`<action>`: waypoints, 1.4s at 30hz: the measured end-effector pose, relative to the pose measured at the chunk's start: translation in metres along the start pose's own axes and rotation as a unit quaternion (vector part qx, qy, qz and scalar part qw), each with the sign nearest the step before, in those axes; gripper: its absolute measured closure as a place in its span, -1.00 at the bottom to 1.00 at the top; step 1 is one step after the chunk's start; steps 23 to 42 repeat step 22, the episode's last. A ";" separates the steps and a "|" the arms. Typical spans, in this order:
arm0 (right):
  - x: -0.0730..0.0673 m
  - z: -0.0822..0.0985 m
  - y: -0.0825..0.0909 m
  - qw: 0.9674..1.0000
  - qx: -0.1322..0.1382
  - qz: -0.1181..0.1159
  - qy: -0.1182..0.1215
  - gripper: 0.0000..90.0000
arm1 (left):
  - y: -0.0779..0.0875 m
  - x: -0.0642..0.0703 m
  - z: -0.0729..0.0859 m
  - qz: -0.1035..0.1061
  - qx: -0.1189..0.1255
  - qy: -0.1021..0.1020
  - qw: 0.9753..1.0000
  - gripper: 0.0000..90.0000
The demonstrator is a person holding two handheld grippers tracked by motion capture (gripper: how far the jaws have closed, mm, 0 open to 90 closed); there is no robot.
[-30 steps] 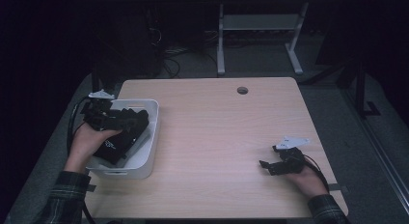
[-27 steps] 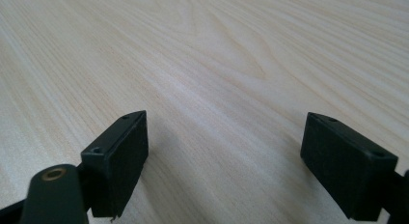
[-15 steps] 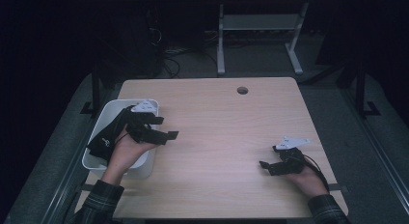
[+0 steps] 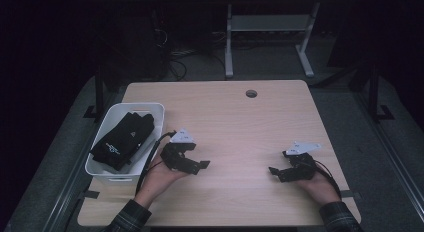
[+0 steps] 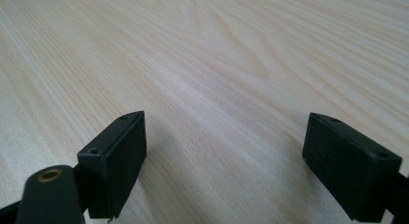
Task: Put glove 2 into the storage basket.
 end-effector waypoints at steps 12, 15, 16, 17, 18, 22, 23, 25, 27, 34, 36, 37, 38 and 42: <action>0.000 0.000 0.000 1.000 0.000 0.000 0.000 -0.66 | -0.035 0.011 0.018 -0.002 -0.067 -0.028 0.997 -0.64; 0.000 0.000 0.000 1.000 0.000 0.000 0.001 -0.66 | -0.039 0.010 0.021 -0.001 -0.070 -0.029 0.997 -0.64; 0.000 0.000 0.000 1.000 0.000 0.000 0.000 -0.66 | -0.041 0.010 0.022 -0.001 -0.072 -0.029 0.997 -0.64; 0.000 0.000 0.000 1.000 0.000 -0.001 0.000 -0.66 | -0.042 0.009 0.023 -0.001 -0.072 -0.029 0.997 -0.64; 0.000 0.000 0.000 1.000 0.000 -0.001 0.000 -0.66 | -0.044 0.009 0.024 0.001 -0.071 -0.026 0.997 -0.64; 0.000 0.000 0.000 1.000 -0.001 -0.001 0.001 -0.67 | -0.047 0.009 0.027 -0.002 -0.077 -0.033 0.996 -0.65; 0.000 0.000 0.000 1.000 -0.001 -0.001 0.001 -0.67 | -0.047 0.009 0.027 -0.002 -0.077 -0.033 0.996 -0.65; 0.000 0.000 0.000 1.000 -0.001 -0.001 0.001 -0.67 | -0.047 0.009 0.027 -0.002 -0.077 -0.033 0.996 -0.65; 0.000 0.000 0.000 1.000 -0.001 -0.001 0.001 -0.67 | -0.047 0.009 0.027 -0.002 -0.077 -0.033 0.996 -0.65; 0.000 0.000 0.000 1.000 -0.001 -0.001 0.001 -0.67 | -0.047 0.009 0.027 -0.002 -0.077 -0.033 0.996 -0.65; 0.000 0.000 0.000 1.000 -0.001 -0.001 0.001 -0.67 | -0.047 0.009 0.027 -0.002 -0.077 -0.033 0.996 -0.65; 0.000 0.000 0.000 1.000 -0.001 -0.001 0.001 -0.67 | -0.047 0.009 0.027 -0.002 -0.077 -0.033 0.996 -0.65; 0.000 0.000 0.000 1.000 -0.001 -0.001 0.001 -0.67 | -0.047 0.009 0.027 -0.002 -0.077 -0.033 0.996 -0.65; 0.000 0.000 0.000 1.000 -0.001 -0.001 0.001 -0.67 | -0.047 0.009 0.027 -0.002 -0.077 -0.033 0.996 -0.65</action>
Point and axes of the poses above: each handheld gripper's, and its own axes: y roughly backward along the jaws, z roughly out of its underside, x roughly to its right, the point moved 4 cm from there along -y, roughly forward along the jaws, and after that the axes turned 7 degrees about -x, right-handed, at the moved point
